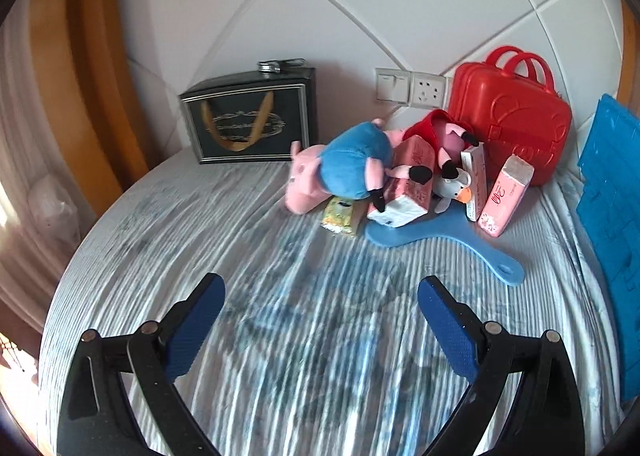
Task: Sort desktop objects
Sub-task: 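Withdraw both grippers from the crate back toward the bed, then grasp the pink tissue pack with the left gripper while the right grasps the white tissue pack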
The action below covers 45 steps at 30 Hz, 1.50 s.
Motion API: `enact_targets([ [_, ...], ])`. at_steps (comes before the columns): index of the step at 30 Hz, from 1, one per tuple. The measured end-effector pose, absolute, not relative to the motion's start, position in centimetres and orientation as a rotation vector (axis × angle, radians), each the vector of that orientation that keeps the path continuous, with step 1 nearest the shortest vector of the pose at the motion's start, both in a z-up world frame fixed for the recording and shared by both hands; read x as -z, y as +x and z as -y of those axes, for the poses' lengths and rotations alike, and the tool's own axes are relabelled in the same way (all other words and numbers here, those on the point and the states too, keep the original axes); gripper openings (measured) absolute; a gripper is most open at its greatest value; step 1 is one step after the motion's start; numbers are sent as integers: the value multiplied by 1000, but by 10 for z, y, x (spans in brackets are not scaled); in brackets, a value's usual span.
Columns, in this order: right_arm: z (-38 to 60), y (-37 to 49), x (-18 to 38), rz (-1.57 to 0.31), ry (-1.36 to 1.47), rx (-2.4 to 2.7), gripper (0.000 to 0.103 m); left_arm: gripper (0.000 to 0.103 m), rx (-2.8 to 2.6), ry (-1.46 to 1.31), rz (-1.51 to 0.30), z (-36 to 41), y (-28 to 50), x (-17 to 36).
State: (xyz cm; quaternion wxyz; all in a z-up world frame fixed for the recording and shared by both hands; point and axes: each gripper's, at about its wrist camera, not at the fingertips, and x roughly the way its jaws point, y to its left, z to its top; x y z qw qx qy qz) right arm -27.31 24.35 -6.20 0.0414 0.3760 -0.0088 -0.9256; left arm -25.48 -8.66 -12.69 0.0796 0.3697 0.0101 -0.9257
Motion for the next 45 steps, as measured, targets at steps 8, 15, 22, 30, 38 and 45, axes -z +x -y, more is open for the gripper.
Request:
enact_targets([
  [8,-239,-364,120,20,1276,2775,103,99,2831,1185,120,42,-365,175],
  [15,-225,-433,173,-10,1341,2669,103,98,2803,1235,233,23,-442,218],
  [22,-209,-484,201,-21,1319,2643,103,98,2844,1189,284,3,-483,224],
  [30,-209,-503,216,39,1336,2658,91,59,2811,1274,182,3,-484,223],
  [38,-231,-460,213,108,1404,2666,37,57,2820,1375,51,0,-413,224],
  [45,-237,-440,198,152,1369,2701,81,55,2869,1285,15,0,-415,201],
])
